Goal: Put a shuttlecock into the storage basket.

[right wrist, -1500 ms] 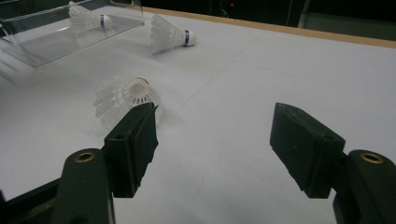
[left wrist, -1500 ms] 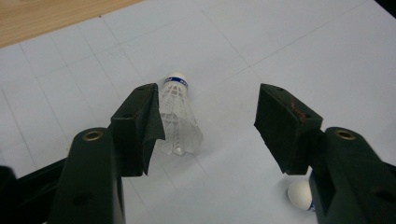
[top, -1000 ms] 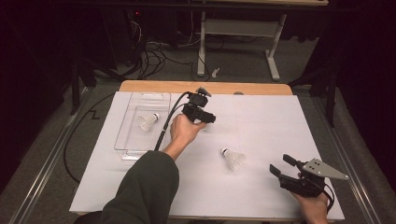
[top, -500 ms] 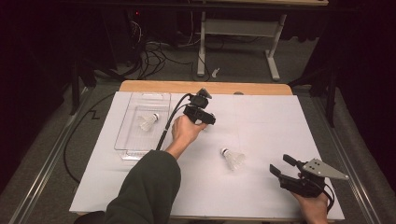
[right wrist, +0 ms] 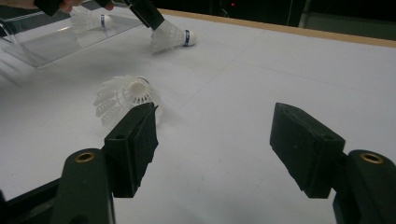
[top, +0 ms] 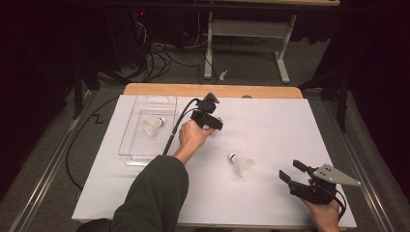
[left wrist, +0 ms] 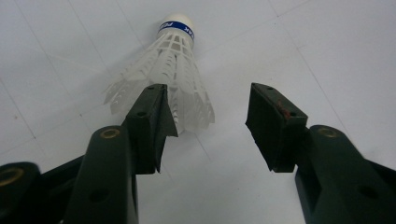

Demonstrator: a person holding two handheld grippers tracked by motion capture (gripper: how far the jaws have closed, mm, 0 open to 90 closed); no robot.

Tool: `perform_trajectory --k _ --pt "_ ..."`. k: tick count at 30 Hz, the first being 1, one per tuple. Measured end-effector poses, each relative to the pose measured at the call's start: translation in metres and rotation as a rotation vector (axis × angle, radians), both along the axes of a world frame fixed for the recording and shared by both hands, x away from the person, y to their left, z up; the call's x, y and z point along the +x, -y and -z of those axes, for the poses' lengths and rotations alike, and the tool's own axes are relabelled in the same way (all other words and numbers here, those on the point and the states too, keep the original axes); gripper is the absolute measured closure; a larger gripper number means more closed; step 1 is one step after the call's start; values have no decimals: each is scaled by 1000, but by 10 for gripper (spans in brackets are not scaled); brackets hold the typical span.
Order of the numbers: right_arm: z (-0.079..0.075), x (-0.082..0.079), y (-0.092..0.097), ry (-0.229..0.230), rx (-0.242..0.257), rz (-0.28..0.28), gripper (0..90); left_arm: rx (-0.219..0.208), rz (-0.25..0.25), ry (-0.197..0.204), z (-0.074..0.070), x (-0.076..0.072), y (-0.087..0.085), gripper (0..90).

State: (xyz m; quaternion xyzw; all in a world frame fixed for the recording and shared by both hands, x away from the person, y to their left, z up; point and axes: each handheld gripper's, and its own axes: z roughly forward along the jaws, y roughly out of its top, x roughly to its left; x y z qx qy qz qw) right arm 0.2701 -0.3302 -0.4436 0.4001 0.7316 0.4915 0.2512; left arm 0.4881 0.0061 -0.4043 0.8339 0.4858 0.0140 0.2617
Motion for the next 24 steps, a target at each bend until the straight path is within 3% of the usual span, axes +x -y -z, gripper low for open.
perform_trajectory --k 24 --pt "0 0 0 -1 -1 -2 326 10 4 -31 12 5 3 642"
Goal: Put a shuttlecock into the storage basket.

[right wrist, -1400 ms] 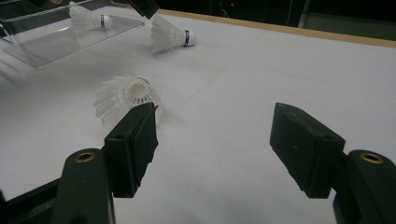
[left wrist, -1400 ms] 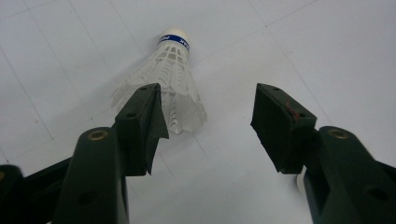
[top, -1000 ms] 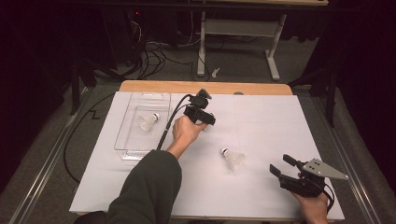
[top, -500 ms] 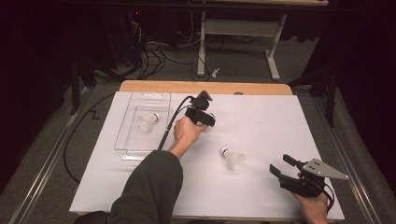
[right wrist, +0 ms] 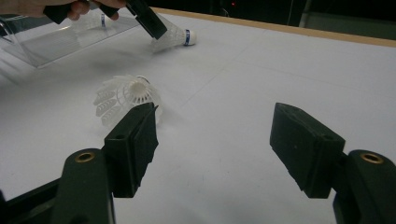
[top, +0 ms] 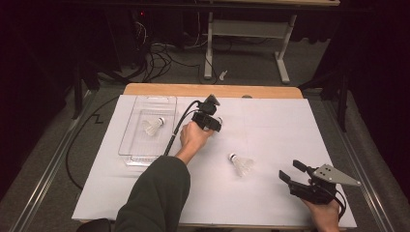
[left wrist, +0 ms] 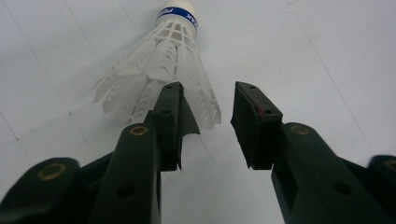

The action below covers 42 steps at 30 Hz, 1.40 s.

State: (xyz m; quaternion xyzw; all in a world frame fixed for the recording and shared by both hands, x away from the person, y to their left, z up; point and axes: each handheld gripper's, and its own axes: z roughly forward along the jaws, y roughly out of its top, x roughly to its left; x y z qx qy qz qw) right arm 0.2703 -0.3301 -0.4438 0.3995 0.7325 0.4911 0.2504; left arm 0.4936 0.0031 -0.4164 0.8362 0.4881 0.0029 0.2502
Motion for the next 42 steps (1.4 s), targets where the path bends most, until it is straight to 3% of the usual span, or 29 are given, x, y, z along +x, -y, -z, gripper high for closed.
perform_trajectory --k 24,42 --pt "0 0 0 -3 -4 1 327 37 15 -6 4 2 -1 887" --pt "0 0 0 -2 -4 2 327 43 53 20 -4 -3 -6 900"
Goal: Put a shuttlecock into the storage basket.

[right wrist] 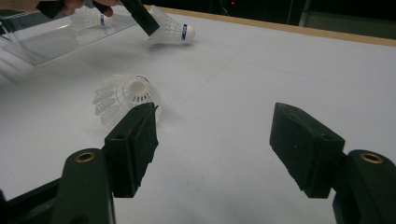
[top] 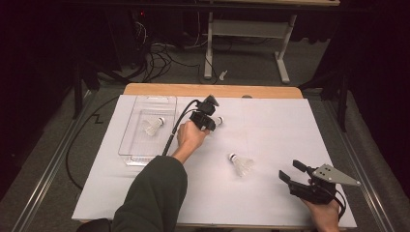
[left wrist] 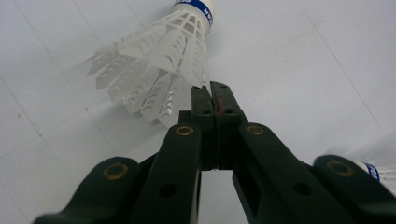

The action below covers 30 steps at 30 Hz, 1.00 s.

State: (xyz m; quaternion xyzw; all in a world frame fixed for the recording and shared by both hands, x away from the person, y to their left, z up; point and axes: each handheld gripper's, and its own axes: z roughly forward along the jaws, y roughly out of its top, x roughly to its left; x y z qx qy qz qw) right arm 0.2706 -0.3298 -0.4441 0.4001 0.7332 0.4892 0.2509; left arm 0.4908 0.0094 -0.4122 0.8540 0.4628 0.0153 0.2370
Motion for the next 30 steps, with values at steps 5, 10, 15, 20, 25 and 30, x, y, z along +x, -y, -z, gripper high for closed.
perform_trajectory --k 5,10,15,20,25,30 --pt "0 0 0 -1 -1 -1 327 10 12 4 -4 -2 -3 900" --pt "0 0 0 0 -1 1 327 7 33 16 -9 -5 -6 900" --pt "0 0 0 0 0 2 327 5 53 29 -16 -10 -9 900" --pt "0 0 0 0 1 3 327 2 76 41 -22 -16 -11 900" --pt "0 1 1 -1 0 3 327 -11 94 51 -29 -23 -12 900" --pt "0 0 0 -1 -1 1 327 -21 101 54 -33 -29 -17 900"
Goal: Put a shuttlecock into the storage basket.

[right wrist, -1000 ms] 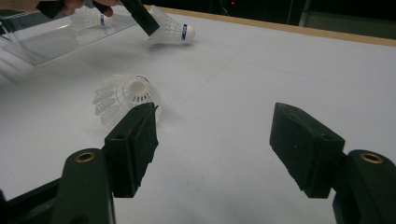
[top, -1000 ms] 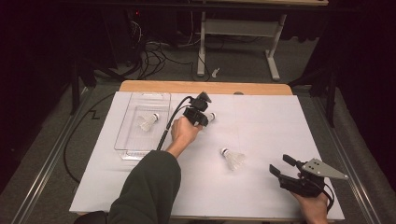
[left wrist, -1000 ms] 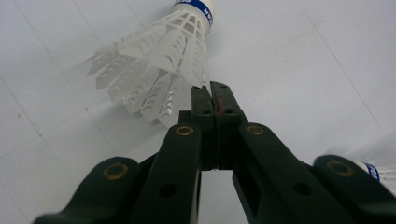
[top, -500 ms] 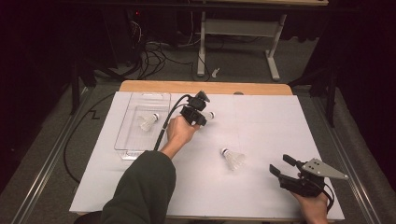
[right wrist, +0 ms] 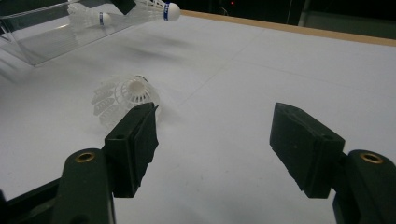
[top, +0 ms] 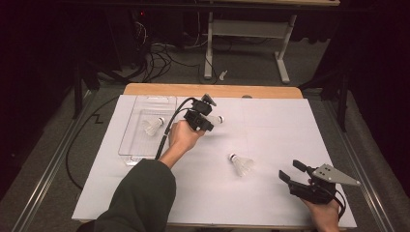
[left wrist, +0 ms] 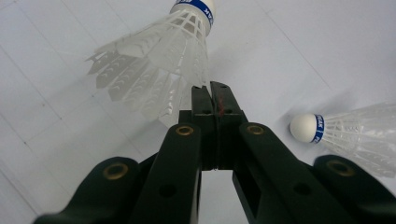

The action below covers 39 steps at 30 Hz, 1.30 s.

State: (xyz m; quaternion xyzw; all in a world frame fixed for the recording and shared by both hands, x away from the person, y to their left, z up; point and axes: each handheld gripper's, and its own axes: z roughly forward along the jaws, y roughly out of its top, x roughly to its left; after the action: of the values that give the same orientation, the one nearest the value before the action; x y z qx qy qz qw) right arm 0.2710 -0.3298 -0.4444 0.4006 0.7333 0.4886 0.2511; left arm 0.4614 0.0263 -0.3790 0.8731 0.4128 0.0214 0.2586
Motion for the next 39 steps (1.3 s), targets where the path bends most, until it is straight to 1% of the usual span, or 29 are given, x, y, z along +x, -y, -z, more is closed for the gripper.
perform_trajectory --k 10,23,39 --pt "0 0 0 0 -3 2 327 -5 15 4 -5 -10 -9 900" --pt "0 0 0 0 2 1 327 -11 40 12 -11 -22 -13 900" --pt "0 0 0 0 3 4 327 -19 45 15 -15 -29 -21 900"
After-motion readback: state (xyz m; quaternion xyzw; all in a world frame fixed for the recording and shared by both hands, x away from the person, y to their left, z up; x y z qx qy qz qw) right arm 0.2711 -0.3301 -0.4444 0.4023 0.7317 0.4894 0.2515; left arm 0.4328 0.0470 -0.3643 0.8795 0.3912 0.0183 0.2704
